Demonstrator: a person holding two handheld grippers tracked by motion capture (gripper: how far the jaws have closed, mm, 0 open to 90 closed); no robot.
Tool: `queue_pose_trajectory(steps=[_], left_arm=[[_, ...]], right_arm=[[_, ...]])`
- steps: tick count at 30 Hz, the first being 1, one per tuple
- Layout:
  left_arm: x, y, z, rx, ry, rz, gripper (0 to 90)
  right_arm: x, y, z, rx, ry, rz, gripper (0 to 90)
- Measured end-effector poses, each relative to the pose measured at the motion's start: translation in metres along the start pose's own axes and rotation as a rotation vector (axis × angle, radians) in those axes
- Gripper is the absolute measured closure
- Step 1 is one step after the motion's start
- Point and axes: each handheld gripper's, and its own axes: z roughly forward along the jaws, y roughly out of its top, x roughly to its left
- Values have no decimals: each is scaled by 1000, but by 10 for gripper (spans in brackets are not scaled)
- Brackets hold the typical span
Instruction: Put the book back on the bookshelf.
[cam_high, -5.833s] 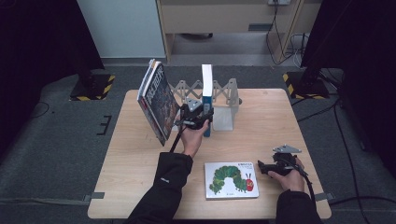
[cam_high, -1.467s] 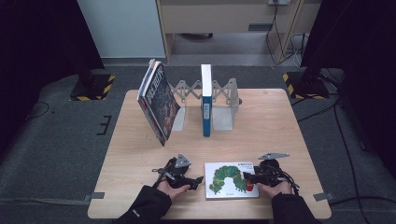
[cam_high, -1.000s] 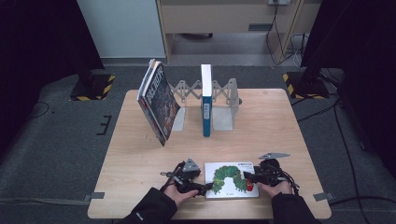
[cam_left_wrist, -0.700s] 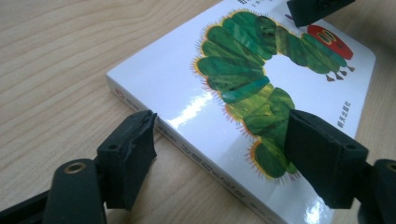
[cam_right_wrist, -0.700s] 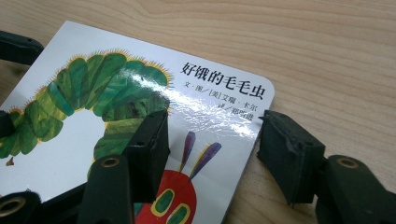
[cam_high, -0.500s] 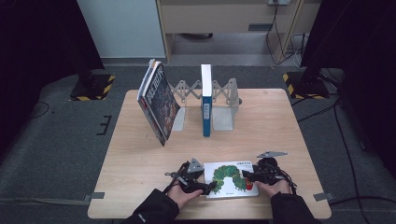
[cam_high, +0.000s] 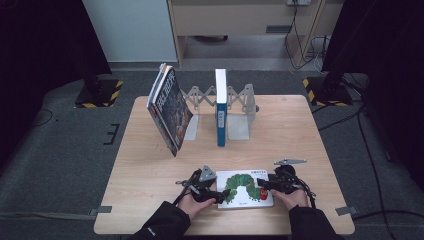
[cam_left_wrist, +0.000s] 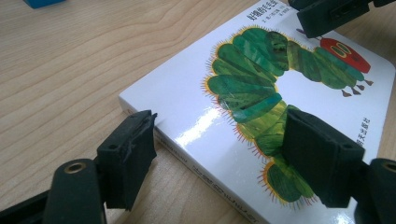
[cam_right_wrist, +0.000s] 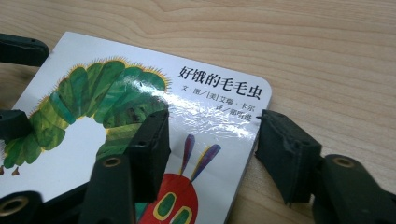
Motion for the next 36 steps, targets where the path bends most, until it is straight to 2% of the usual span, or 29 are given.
queue_pose_trajectory(steps=[3,6,10,17,25,29,36], left_arm=[[0,0,-2,4,-7,-1,248],[-2,-1,-4,15,-6,0,209],[-5,-4,-6,27,-12,-7,199],[-5,-7,-3,27,-39,-29,152],[-5,-7,-2,19,-54,-38,136],[-4,-7,-2,17,-59,-41,127],[-4,-8,-2,6,-67,-52,99]], right_arm=[[1,0,2,-2,12,0,332],[2,0,2,5,13,2,263],[3,-1,1,15,30,13,189],[3,-3,-2,25,57,19,266],[-3,-2,-15,-48,118,69,318],[-2,-1,-17,-69,122,55,318],[-2,1,-23,-122,152,70,334]])
